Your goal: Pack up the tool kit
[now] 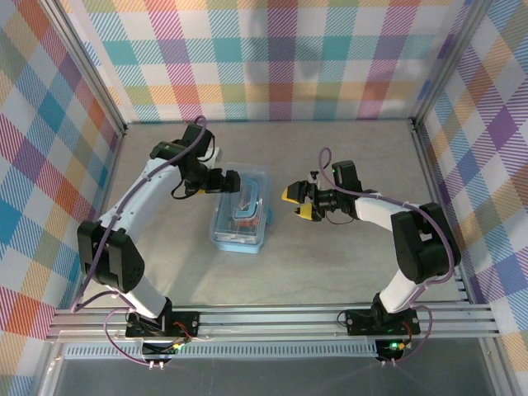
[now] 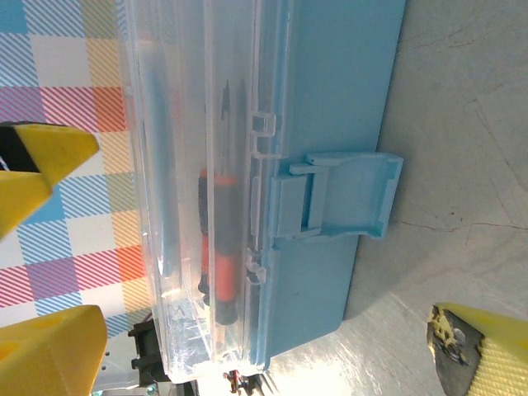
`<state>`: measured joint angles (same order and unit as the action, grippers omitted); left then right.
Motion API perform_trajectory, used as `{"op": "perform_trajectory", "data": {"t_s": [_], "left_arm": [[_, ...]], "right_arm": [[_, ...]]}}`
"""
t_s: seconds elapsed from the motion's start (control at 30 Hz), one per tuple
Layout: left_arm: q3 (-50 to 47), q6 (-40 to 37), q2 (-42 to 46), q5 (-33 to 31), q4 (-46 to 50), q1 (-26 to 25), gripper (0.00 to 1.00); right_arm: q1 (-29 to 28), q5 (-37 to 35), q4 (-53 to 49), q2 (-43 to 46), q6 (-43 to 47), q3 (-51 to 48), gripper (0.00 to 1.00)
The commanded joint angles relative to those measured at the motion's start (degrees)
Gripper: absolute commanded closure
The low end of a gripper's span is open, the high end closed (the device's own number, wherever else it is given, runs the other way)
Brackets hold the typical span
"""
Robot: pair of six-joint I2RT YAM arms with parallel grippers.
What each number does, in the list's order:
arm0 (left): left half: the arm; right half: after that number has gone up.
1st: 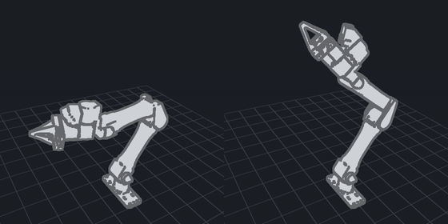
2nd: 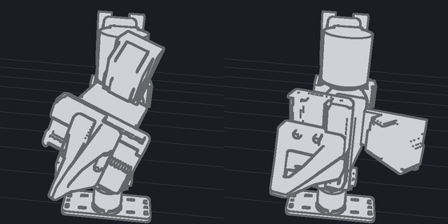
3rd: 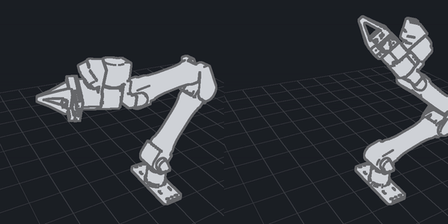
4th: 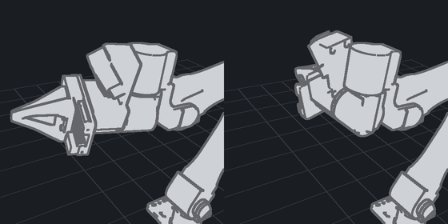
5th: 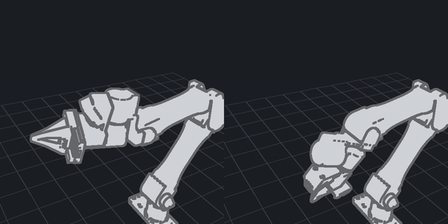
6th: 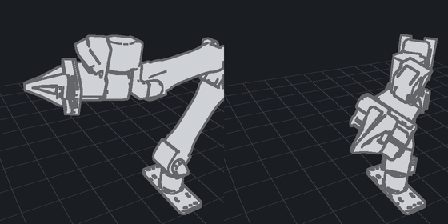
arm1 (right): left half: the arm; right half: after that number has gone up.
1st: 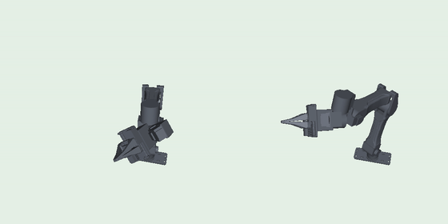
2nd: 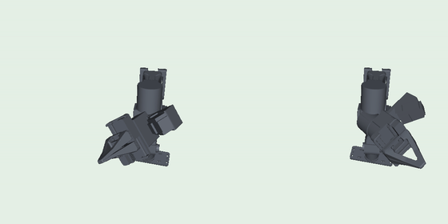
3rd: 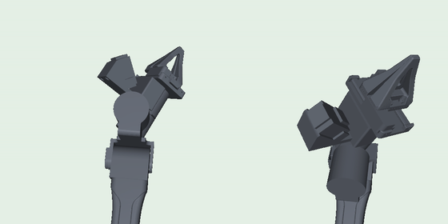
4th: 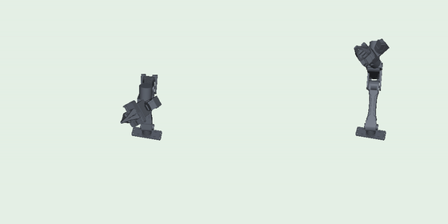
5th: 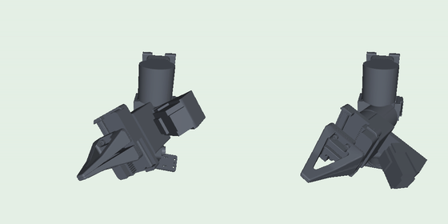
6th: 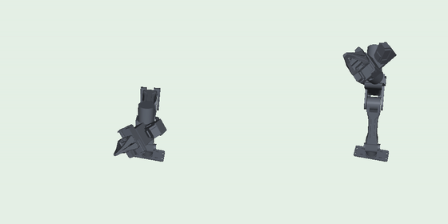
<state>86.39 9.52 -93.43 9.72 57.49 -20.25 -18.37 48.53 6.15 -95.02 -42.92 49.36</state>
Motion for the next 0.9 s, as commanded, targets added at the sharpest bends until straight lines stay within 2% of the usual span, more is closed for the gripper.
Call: {"op": "perform_trajectory", "data": {"t_s": [0.0, 0.1, 0.37, 0.43, 0.63, 0.87], "left_arm": [[-0.4, -1.6, -2.8, -1.9, 4.6, -1.8, 0.0], [0.2, -1.8, -3.7, -1.8, 4.4, -3.9, 0.0], [2.3, -0.6, -8.3, -10.7, 6.3, -5.7, 0.0], [1.9, -0.6, -9.3, -11.0, 6.5, -5.7, 0.0], [-4.1, -0.9, -8.2, -9.2, 3.4, -5.2, 0.11], [-13.4, -1.8, -3.7, -0.8, -1.9, -1.1, 0.16]], "right_arm": [[-0.2, 1.0, -1.5, 0.9, 1.5, 1.5, 0.01], [-0.3, 1.1, -1.6, 0.7, 1.7, 1.4, 0.01], [-0.3, 1.1, -1.1, 0.4, 1.6, 1.0, 0.01], [-0.3, 1.0, -0.7, 0.2, 1.4, 0.8, 0.01], [-0.9, 1.5, 2.8, -1.7, -0.8, 0.5, 0.01], [-3.6, 1.0, 5.5, -4.2, -2.3, 1.8, 0.01]]}}
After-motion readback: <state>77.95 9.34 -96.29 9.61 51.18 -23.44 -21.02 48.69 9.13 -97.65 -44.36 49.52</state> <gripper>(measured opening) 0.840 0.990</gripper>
